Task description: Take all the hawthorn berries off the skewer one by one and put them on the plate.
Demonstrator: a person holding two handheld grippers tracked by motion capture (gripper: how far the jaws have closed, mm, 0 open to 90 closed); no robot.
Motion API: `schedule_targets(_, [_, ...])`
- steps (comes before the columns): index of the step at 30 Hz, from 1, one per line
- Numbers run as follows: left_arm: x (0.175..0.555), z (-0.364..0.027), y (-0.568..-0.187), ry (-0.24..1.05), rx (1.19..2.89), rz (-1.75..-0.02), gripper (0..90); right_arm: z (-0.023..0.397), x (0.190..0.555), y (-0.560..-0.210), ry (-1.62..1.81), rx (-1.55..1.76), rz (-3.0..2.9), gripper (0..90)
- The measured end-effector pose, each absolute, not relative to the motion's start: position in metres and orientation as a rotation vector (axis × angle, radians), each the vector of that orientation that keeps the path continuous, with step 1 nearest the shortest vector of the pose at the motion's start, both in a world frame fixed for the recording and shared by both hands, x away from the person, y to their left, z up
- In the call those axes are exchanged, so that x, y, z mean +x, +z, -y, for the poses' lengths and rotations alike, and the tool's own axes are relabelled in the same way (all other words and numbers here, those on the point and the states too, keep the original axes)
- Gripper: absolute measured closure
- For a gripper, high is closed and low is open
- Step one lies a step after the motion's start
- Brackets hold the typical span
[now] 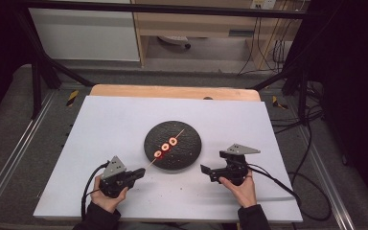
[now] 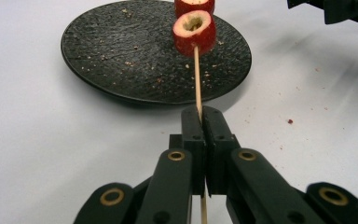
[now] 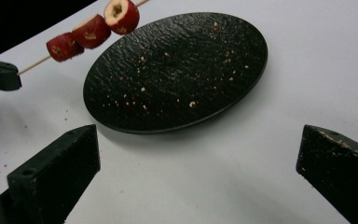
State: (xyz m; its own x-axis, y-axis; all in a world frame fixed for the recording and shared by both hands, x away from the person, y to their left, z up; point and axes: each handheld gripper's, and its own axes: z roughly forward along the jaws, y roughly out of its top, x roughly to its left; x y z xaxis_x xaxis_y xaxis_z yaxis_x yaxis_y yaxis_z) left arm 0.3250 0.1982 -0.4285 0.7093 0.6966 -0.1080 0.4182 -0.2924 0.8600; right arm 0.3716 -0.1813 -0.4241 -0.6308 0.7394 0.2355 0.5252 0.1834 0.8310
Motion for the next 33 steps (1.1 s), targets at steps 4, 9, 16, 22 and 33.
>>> schedule_targets(4, [0.325, -0.197, -0.429, 0.359, 1.932, -0.854, 88.2, 0.174, 0.376, -0.417, 1.444, 1.212, -2.230, 0.5])
schedule_targets(9, [0.323, -0.196, -0.429, 0.359, 1.932, -0.846, 88.2, 0.161, 0.384, -0.409, 1.500, 1.227, -2.208, 1.2])
schedule_targets(16, [0.321, -0.192, -0.429, 0.355, 1.933, -0.831, 88.2, 0.140, 0.397, -0.399, 1.553, 1.251, -2.182, 3.2])
schedule_targets(22, [0.320, -0.191, -0.429, 0.356, 1.937, -0.818, 88.2, 0.124, 0.409, -0.396, 1.628, 1.265, -2.175, 9.2])
schedule_targets(33, [0.318, -0.188, -0.429, 0.361, 1.936, -0.807, 88.2, 0.109, 0.422, -0.407, 1.712, 1.358, -2.143, 30.0])
